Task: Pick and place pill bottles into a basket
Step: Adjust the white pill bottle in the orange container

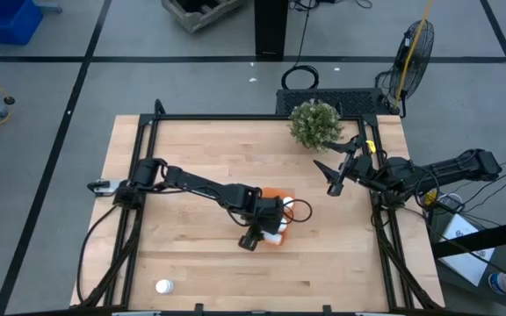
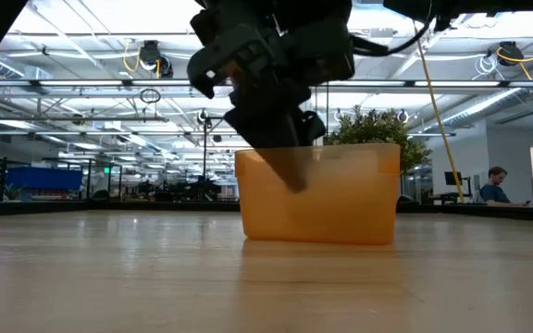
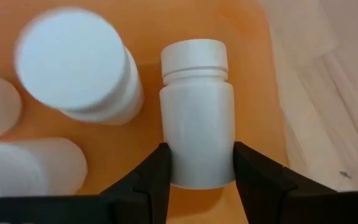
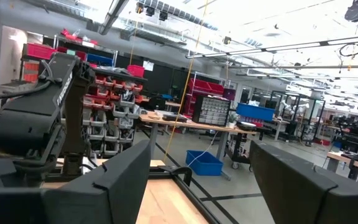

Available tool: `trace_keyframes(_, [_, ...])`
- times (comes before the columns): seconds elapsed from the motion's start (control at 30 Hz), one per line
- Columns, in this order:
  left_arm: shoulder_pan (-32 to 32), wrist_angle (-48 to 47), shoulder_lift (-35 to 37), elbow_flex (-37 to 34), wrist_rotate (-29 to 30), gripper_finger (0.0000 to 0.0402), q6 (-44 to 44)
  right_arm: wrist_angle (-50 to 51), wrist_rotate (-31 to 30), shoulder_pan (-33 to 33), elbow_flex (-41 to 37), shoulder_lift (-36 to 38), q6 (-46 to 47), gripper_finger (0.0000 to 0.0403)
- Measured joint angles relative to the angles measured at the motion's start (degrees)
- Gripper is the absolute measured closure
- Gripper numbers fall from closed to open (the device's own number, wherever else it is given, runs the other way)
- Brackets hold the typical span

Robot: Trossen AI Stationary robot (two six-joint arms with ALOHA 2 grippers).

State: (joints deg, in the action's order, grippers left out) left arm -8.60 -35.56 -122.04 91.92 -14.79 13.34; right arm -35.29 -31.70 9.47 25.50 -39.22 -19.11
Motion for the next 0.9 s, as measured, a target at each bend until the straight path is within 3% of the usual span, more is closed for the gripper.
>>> trace_keyframes(0.33, [0.3, -2.3, 4.4, 0.1, 1.5, 0.0249, 0.3, -0.1, -0.1, 0.0, 0.0, 0.0, 0.0, 0.0138])
trace_keyframes(0.53, [0.3, -6.4, 7.9, 0.1, 5.9, 0.0252, 2.1, 0.0, -0.1, 0.0, 0.0, 0.0, 0.2, 0.0138])
trace_keyframes(0.9, [3.6, -3.1, 15.9, 0.2, 7.3, 0.0252, 7.8, 0.5, -0.1, 0.0, 0.0, 0.0, 0.6, 0.0138])
